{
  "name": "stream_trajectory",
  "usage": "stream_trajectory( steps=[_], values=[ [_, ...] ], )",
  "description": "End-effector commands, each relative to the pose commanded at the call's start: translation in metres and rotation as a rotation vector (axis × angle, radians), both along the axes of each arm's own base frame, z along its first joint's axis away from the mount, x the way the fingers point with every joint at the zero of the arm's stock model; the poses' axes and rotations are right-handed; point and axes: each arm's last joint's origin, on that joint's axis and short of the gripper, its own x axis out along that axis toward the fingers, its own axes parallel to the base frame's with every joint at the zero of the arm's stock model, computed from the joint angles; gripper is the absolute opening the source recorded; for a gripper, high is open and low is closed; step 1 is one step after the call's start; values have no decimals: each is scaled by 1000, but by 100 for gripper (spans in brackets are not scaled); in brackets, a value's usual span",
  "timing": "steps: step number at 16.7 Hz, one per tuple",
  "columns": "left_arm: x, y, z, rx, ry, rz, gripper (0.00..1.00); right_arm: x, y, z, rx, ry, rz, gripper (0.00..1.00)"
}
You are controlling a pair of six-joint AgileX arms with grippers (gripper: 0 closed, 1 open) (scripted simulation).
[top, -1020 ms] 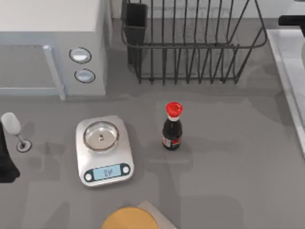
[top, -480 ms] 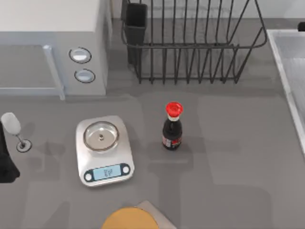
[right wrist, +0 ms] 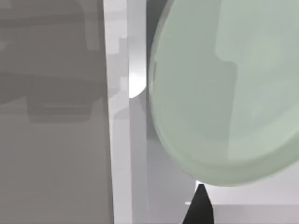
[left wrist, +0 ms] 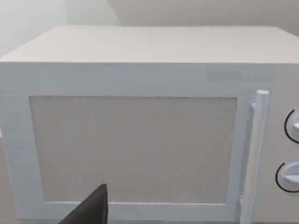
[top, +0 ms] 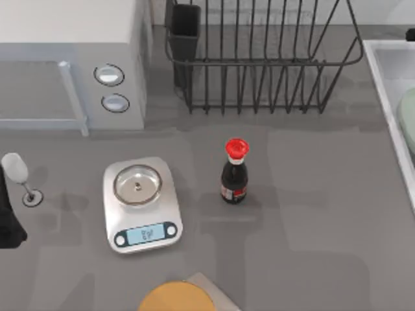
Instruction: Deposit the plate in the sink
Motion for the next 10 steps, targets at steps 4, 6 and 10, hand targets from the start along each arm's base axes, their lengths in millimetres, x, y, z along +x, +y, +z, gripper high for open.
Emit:
stream_trajectory(
  steps=[4, 6, 10],
  values=[
    [0, 0, 0, 0, 0, 0, 100, 0, 0, 0, 0, 0, 0, 98],
    [0, 0, 0, 0, 0, 0, 100, 0, 0, 0, 0, 0, 0, 100],
    [0, 0, 0, 0, 0, 0, 100, 0, 0, 0, 0, 0, 0, 100]
  ],
)
